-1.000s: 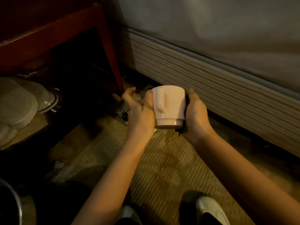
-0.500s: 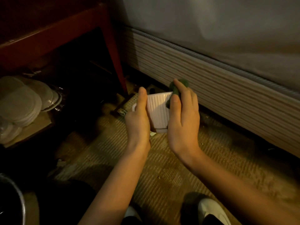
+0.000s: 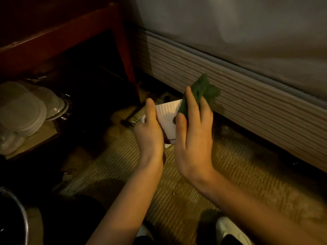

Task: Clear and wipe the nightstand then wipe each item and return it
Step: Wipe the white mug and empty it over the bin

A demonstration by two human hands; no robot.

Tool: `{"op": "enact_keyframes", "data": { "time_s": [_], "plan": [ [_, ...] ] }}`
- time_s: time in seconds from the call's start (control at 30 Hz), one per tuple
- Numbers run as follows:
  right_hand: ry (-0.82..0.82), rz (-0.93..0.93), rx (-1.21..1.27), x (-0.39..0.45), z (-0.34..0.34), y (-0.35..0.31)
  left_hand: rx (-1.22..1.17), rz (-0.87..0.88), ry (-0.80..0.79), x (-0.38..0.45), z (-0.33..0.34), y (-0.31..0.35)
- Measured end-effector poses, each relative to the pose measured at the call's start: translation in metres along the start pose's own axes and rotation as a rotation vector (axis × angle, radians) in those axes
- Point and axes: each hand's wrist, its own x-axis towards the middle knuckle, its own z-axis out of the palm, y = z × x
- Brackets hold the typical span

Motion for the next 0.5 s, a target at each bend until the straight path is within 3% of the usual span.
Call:
{"op": "enact_keyframes", "data": {
  "time_s": [0.1, 0.17, 0.23, 0.3, 0.4, 0.5],
  "plan": [
    [0.008, 0.14, 0.135, 0.008, -0.004, -0.001, 0.027, 0.055, -0.024, -0.002, -0.003, -0.004],
    [0.001, 0.394, 0.391, 0.026, -0.011, 0.001, -0.004, -0.002, -0.057, -0.002, -0.006, -0.006],
    [-0.117, 0.697, 0.66, 0.04, -0.018, 0.002, -0.06, -0.085, -0.136, 0.0, -0.008, -0.006],
    [-0.229, 0.837, 0.807, 0.043, -0.022, 0.001, -0.088, -0.123, -0.216, 0.002, -0.01, -0.003],
    [-0.242, 0.842, 0.776, 0.04, -0.024, 0.001, -0.027, -0.092, -0.218, 0.006, -0.009, -0.003],
    [-0.098, 0.7, 0.672, 0.036, -0.021, 0.003, 0.048, 0.052, -0.08, 0.013, -0.003, -0.015]
  ]
}}
